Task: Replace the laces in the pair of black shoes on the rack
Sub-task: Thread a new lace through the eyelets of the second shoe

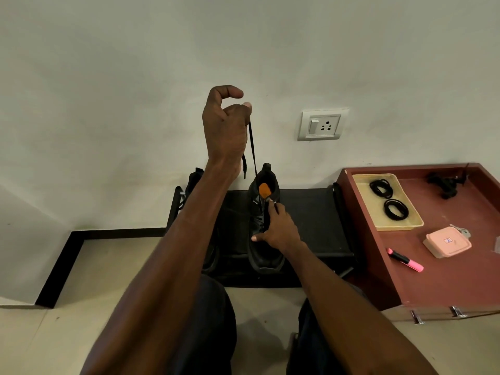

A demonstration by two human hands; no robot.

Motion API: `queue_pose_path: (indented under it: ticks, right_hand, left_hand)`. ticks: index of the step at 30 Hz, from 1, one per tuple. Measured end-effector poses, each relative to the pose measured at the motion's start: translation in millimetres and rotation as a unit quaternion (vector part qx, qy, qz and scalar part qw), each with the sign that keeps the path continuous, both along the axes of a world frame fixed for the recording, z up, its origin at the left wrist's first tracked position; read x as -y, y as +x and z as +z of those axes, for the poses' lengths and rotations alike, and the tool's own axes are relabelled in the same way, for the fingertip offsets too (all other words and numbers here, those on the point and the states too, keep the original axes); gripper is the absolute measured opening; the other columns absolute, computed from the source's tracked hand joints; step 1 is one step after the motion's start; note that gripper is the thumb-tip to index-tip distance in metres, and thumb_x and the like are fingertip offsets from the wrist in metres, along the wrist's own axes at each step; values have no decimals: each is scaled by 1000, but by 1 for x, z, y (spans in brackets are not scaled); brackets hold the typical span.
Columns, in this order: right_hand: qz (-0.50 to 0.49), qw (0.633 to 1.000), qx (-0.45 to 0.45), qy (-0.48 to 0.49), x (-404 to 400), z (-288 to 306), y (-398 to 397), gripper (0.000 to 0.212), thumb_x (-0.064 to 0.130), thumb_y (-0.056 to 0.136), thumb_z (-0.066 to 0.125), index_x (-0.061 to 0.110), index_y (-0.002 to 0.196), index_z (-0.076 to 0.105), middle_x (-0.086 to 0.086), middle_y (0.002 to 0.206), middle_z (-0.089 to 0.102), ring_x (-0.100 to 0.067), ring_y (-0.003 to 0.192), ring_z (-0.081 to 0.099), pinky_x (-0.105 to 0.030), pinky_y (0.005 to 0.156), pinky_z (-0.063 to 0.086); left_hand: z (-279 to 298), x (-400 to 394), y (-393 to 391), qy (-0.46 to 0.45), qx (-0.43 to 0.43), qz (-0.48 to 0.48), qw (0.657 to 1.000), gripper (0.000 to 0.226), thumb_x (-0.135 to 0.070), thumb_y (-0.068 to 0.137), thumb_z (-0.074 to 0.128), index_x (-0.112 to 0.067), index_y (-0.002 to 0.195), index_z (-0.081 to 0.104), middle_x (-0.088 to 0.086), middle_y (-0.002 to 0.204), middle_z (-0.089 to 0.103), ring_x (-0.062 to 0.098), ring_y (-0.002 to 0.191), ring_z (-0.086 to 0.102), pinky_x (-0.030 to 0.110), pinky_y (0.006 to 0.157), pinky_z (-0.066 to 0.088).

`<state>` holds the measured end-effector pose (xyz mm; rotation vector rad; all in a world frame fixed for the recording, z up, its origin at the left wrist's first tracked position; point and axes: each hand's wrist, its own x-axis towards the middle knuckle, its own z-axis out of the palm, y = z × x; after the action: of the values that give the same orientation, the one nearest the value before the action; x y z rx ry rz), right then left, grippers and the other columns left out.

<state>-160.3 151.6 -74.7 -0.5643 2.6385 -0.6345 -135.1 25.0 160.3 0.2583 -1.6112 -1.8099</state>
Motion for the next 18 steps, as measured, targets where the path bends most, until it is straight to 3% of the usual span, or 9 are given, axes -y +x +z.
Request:
queue_pose_path:
  ticks: [5, 8, 9, 11, 12, 13, 15, 16, 18]
  right_hand:
    - [-1, 1000, 0, -5, -1, -1, 2, 123, 50, 73, 84, 19, 160, 3, -6, 163, 10, -34, 147, 22, -54, 113, 35]
    - [-8, 1000, 10, -15, -3, -1, 4, 123, 48, 74, 84, 18, 160, 1, -7, 165, 7, -34, 149, 17, -54, 114, 33]
    - [-10, 1000, 16, -21, -3, 0, 4, 123, 47, 74, 84, 18, 160, 1, -8, 165, 7, -35, 149, 17, -54, 115, 33]
    - [-21, 998, 37, -41, -5, 1, 1, 122, 44, 74, 86, 18, 160, 3, -10, 164, 9, -35, 149, 18, -54, 115, 33]
    - [-34, 996, 56, -54, -5, 3, 0, 122, 41, 73, 87, 18, 160, 5, -10, 163, 11, -35, 148, 21, -54, 115, 34]
    - [-54, 993, 79, -70, -5, 4, -3, 119, 38, 73, 87, 19, 160, 8, -10, 161, 15, -35, 145, 27, -53, 114, 37]
    - [-104, 982, 103, -121, -6, 8, -7, 93, 24, 77, 85, 17, 152, 30, -11, 151, 33, -35, 131, 45, -47, 101, 49]
    - [-127, 976, 86, -152, -7, 10, -7, 66, 16, 79, 79, 15, 137, 46, -13, 138, 45, -34, 116, 55, -40, 86, 54]
    - [-182, 964, 41, -189, -10, 14, -6, 18, 7, 82, 63, 11, 98, 56, -13, 106, 61, -30, 88, 61, -32, 61, 48]
  left_hand:
    - [1, 3, 0, -17, 9, 21, 1000, 20, 2, 88, 54, -17, 95, 53, -6, 51, 41, 8, 43, 32, 25, 51, 31]
    - [-5, 28, -6, -126, 114, 117, 978, 23, -5, 90, 50, -13, 111, 54, -1, 69, 56, 10, 58, 56, 26, 58, 43]
    - [-11, 39, -8, -197, 187, 174, 947, 34, -9, 91, 50, -12, 124, 51, 3, 91, 63, 16, 83, 66, 29, 73, 49]
    - [-30, 55, -7, -356, 317, 283, 832, 66, -10, 84, 55, -9, 147, 34, 18, 142, 44, 37, 133, 44, 43, 108, 37]
    - [-42, 55, -4, -399, 320, 319, 798, 74, -8, 79, 56, -7, 148, 32, 23, 150, 33, 41, 140, 32, 46, 115, 28]
    - [-53, 53, -1, -418, 306, 323, 792, 71, -7, 75, 54, -6, 144, 40, 22, 148, 36, 40, 139, 33, 46, 115, 27]
    - [-77, 39, 8, -391, 295, 202, 848, 43, -6, 77, 50, -6, 118, 61, 13, 126, 58, 31, 119, 54, 41, 102, 42]
    - [-92, 32, 13, -373, 337, 89, 860, 30, -5, 82, 49, -7, 106, 66, 10, 113, 65, 27, 106, 60, 39, 93, 48]
    - [-132, 19, 22, -387, 446, -123, 797, 21, -9, 87, 53, -5, 101, 68, 11, 105, 70, 29, 99, 65, 40, 89, 53]
